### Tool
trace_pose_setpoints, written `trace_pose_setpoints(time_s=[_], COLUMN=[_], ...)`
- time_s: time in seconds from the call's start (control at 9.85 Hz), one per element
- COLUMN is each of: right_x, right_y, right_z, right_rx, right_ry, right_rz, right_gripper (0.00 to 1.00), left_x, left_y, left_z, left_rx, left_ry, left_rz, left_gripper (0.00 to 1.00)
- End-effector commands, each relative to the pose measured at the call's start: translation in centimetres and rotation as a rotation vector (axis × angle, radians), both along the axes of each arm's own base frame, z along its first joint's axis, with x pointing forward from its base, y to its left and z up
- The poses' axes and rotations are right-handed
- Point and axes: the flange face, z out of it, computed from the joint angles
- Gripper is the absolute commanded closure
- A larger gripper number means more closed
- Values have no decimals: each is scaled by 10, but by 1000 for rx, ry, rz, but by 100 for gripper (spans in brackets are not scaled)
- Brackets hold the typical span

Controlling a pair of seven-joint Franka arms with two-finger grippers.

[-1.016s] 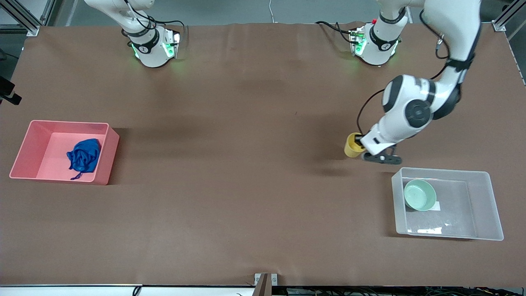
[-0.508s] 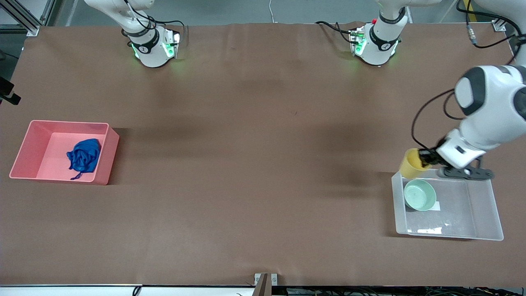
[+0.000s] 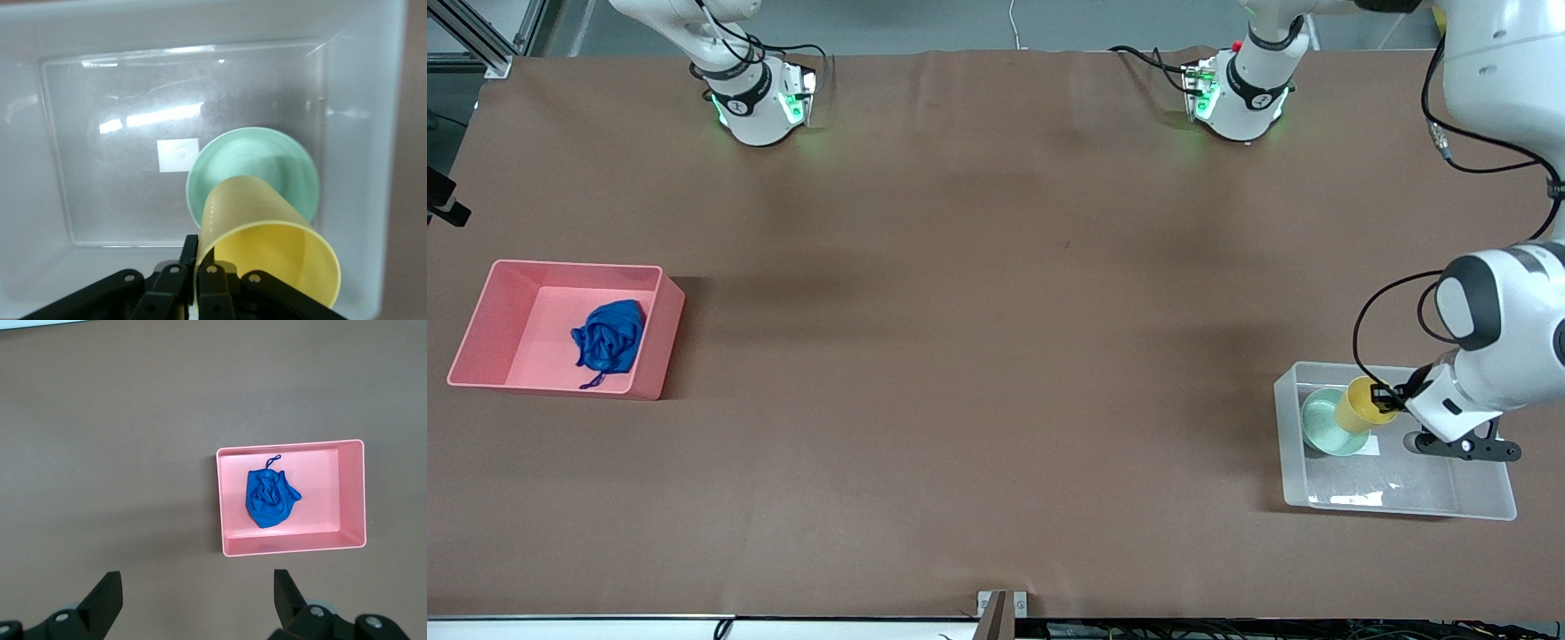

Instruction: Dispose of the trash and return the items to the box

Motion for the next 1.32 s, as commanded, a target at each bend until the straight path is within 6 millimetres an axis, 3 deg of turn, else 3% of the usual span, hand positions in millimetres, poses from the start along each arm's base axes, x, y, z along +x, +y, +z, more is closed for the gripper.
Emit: trace_pose_setpoints(time_s=[0.0, 0.2, 0.3, 0.41, 0.51, 0.71, 0.91, 1.02, 1.22], right_x=[-1, -2, -2, -2, -2, -2, -2, -2, -2], right_y=[-2, -4, -4, -4, -6, -7, -9, -9, -9], right_z=[4, 4, 5, 4, 3, 4, 4, 4, 3], right_rx=[-15, -15, -15, -15, -16, -16, -16, -16, -14], right_ry=[-1, -1, -2, 0, 1, 0, 0, 0, 3], right_rz=[8, 5, 6, 18, 26, 24, 23, 23, 23], right_gripper=[0, 0, 0, 0, 0, 0, 0, 0, 0], left_x=[2, 4, 2, 1, 2, 5, 0, -8, -50], left_y=[6, 2, 6, 7, 8, 11, -12, -22, -46], left_z=[-38, -47, -51, -54, -45, 31, 87, 123, 186], left_rx=[-19, -89, -88, -88, -80, -67, -77, -88, -63], left_ry=[42, 21, 29, 34, 27, -74, -142, -168, -145], left_rz=[9, 60, 65, 67, 58, 49, 29, 23, 54], left_gripper=[97, 93, 87, 65, 18, 3, 0, 0, 0])
